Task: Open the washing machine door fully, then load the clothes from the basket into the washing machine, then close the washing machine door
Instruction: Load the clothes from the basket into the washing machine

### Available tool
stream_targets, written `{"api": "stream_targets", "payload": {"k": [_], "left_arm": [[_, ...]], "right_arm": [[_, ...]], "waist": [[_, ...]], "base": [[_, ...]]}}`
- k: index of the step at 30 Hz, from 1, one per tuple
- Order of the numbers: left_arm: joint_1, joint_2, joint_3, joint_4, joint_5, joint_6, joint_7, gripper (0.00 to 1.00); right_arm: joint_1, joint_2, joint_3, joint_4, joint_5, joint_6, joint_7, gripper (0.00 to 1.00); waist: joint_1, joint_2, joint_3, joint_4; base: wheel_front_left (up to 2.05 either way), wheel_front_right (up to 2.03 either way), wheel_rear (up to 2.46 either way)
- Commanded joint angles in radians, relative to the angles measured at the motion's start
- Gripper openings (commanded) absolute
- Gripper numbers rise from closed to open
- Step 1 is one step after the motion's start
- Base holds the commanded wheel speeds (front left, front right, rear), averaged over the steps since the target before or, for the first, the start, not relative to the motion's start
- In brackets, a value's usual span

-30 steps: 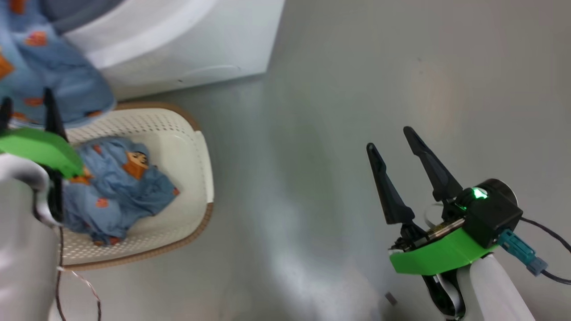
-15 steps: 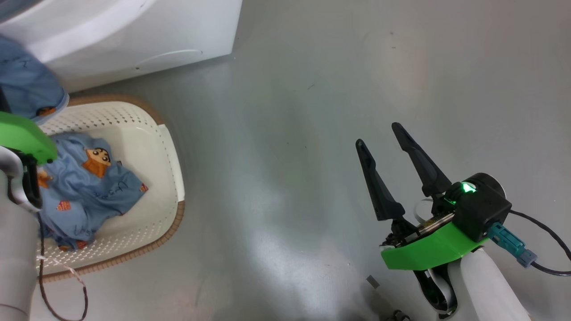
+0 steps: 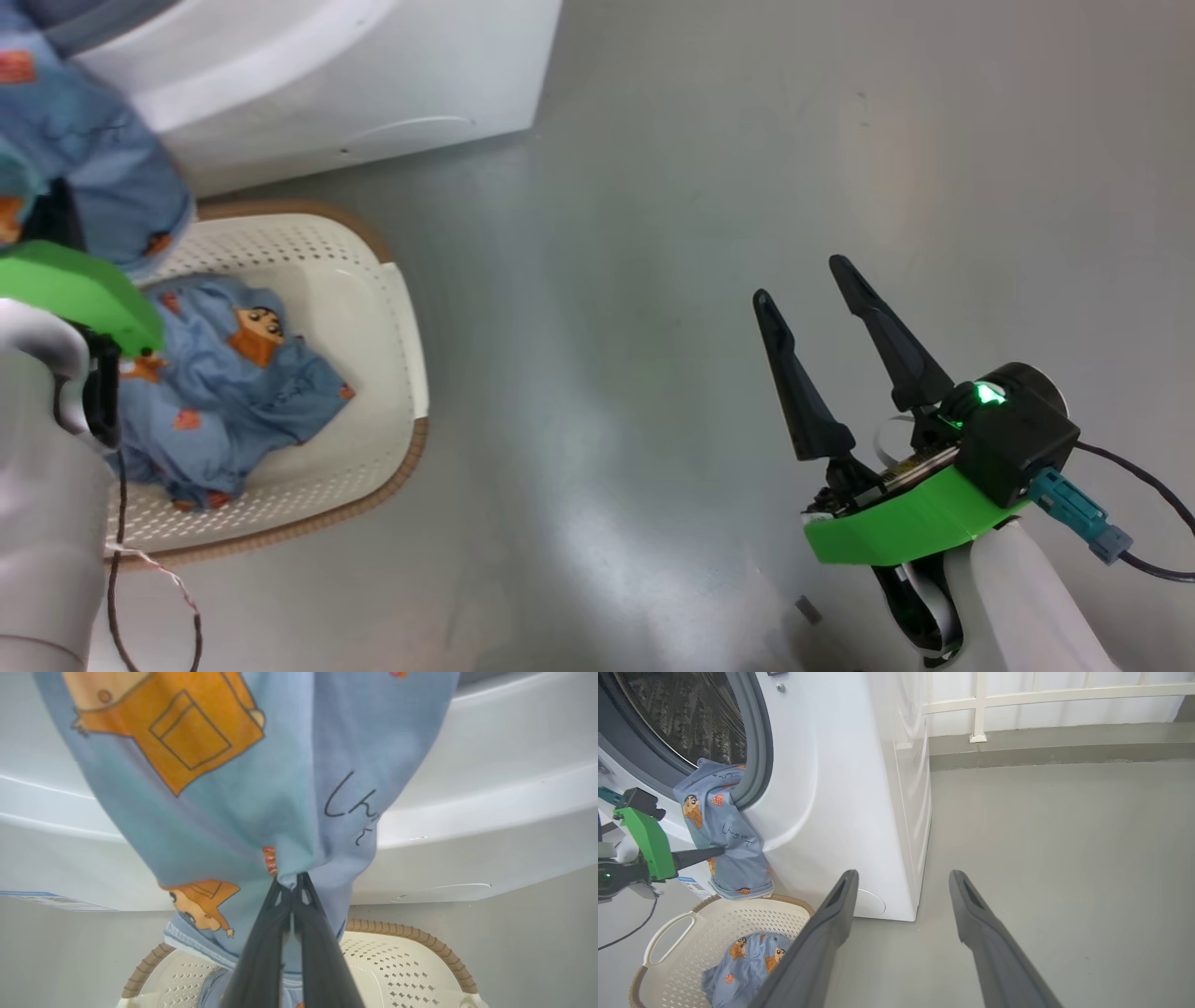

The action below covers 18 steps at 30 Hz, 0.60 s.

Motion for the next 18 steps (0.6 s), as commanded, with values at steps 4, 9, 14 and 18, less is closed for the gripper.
{"api": "stream_targets", "payload": {"k": [4,9,14,18], "left_arm": [[0.04,0.059,0.001,-0.096,-0.013,-0.037,0.079,0.0],[0.07,0.091,-0.009,-0.231,-0.028,-0.058,0.171,0.0],[0.133,0.147,0.007,-0.491,-0.065,-0.053,0.312,0.0],[0.179,0.203,0.042,-0.727,-0.091,-0.01,0.423,0.0]], "right_arm": [[0.047,0.006,0.009,-0.03,-0.008,0.006,-0.012,1.0],[0.053,0.006,0.005,-0.033,-0.013,0.006,-0.012,1.0],[0.05,0.006,0.009,-0.036,-0.015,0.006,-0.012,1.0],[0.041,0.006,0.01,-0.037,-0.01,0.006,-0.012,1.0]], "waist": [[0.0,0.0,-0.027,0.047],[0.0,0.0,-0.037,0.071],[0.0,0.0,-0.042,0.082],[0.0,0.0,-0.038,0.078]], "base": [[0.0,0.0,0.0],[0.0,0.0,0.0],[0.0,0.0,0.0],[0.0,0.0,0.0]]}}
